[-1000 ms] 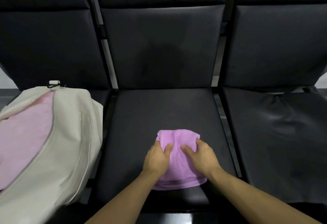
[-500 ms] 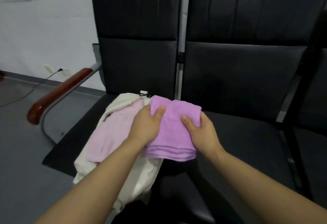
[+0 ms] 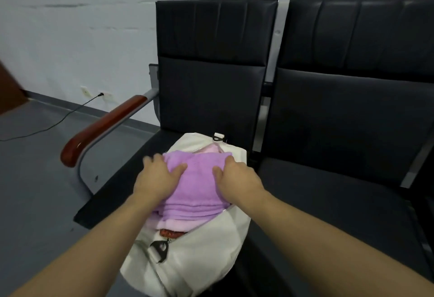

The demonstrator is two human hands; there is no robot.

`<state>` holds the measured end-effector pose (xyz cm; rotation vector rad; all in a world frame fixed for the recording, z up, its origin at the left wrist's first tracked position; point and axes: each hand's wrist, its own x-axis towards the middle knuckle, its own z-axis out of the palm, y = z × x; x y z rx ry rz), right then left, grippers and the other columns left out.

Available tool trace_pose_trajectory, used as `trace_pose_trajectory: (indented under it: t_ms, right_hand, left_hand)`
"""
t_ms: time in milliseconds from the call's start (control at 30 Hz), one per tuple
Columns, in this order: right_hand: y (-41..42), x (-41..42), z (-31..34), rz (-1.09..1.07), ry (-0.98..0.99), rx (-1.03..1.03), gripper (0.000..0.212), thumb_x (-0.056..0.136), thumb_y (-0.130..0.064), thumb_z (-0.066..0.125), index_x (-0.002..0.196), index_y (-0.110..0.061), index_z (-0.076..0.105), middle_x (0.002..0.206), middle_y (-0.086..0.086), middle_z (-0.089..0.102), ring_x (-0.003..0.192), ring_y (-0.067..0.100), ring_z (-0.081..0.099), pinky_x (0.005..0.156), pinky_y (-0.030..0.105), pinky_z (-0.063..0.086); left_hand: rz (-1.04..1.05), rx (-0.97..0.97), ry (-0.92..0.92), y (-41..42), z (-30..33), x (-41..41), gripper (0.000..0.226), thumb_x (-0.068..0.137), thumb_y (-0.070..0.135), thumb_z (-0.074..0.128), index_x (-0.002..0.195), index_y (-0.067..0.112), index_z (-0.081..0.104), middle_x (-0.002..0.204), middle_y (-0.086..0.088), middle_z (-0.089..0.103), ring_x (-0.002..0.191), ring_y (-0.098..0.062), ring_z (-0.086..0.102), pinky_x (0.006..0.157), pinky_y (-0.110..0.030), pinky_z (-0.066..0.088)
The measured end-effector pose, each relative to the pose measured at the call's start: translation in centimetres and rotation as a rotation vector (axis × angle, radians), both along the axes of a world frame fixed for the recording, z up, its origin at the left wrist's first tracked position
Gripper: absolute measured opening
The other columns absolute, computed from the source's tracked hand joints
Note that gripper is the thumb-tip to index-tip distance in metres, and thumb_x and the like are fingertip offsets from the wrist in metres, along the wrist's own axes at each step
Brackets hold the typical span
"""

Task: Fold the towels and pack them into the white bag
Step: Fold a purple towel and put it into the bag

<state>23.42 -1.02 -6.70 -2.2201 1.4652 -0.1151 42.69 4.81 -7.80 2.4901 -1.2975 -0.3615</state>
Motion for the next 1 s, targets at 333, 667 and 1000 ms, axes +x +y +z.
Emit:
trace_pose_trajectory:
  t_ms: [333, 667, 1000]
  right_hand:
    - [1.1, -2.8, 1.6, 0.298, 0.158, -0.362, 0.069, 0.103, -0.057, 0.006, 0.069, -0.017, 0.050, 0.062, 0.000, 0.049, 0.062, 0.021, 0.054, 0.066, 0.037, 0.049]
    - [-1.0, -2.6, 2.2, -0.062, -0.488, -0.034, 0.066, 0.105, -0.057, 0.029, 0.074, -0.016, 0.070, 0.064, 0.003, 0.067, 0.065, 0.017, 0.064, 0.070, 0.036, 0.054]
    - [0.9, 4.4, 1.3, 0.270, -0.431, 0.128, 0.037, 0.110, -0.025, 0.036, 0.139, -0.018, 0.056, 0.143, -0.001, 0.056, 0.129, 0.013, 0.053, 0.103, 0.017, 0.033]
  left_hand:
    - [-0.645, 0.130, -0.257, -0.9, -4.4, -5.2, 0.088, 0.073, 0.086, -0.021, 0.154, 0.055, -0.004, 0.168, 0.014, -0.017, 0.155, -0.020, -0.020, 0.122, -0.057, -0.011]
    - [-0.642, 0.039, 0.010, -3.1, -5.6, -6.1, 0.063, 0.094, 0.072, 0.037, 0.152, 0.046, 0.039, 0.167, 0.017, 0.018, 0.155, -0.014, 0.012, 0.126, -0.051, 0.001]
    - [0.185, -0.480, 0.104, 0.9, -0.9, 2.0, 0.013, 0.099, 0.031, 0.063, 0.107, 0.022, 0.061, 0.106, 0.003, 0.059, 0.089, -0.009, 0.059, 0.075, -0.023, 0.047]
